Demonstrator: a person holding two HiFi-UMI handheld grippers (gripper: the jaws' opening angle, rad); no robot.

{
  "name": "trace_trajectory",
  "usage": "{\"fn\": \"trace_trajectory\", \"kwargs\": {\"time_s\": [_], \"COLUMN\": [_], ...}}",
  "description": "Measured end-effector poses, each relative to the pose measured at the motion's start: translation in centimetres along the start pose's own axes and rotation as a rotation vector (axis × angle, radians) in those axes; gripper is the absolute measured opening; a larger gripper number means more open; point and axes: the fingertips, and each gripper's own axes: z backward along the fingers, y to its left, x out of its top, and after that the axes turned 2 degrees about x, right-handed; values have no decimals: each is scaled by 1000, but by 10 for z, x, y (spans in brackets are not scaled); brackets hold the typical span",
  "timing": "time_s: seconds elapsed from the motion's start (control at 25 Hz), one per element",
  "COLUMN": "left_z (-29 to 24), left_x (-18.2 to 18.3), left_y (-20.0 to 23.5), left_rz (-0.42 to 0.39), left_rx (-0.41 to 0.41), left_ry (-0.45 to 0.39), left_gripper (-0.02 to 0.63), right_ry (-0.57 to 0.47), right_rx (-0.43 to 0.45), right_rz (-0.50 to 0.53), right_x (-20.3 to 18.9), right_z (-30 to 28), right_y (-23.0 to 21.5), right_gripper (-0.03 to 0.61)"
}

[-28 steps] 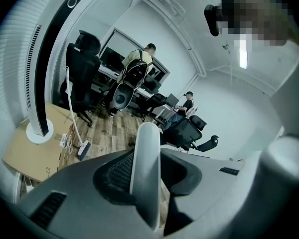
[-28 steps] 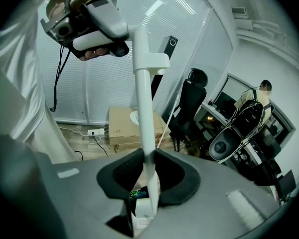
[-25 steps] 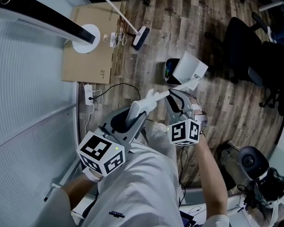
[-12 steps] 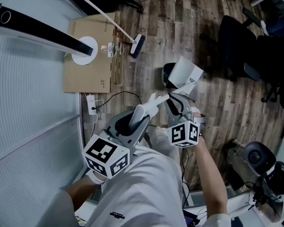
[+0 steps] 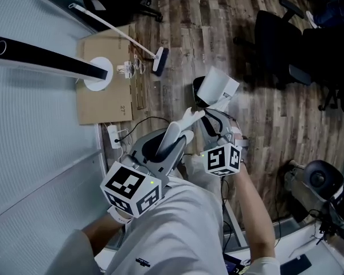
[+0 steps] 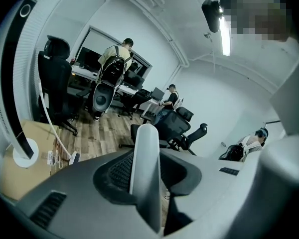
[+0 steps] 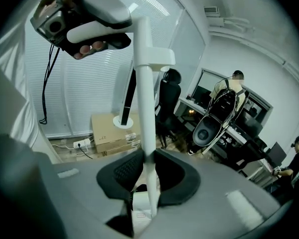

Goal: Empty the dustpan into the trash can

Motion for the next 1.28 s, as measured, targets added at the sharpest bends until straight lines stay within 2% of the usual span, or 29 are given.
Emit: {"fn": "trace_trajectory", "kwargs": {"time_s": [0.68,0.92,1.28], "left_z": [-29,-38,-41], "left_x": [29,29,26], "left_y": [-70,-101,-143], "left_rz": [-201,-265,-346], "left_rx": [-188,-264,-358], "left_ry": [37,63,102], "left_gripper": [117,117,117], "right_ry": [0,-4,-11], "right_rx": [-223,-302,-417], "right_rz": [-172,-254,-326], "right_x": [-17,-29,-44], "right_z": [41,65,106], "right_y": [-37,-45,-53], "right_gripper": [86,86,86]}}
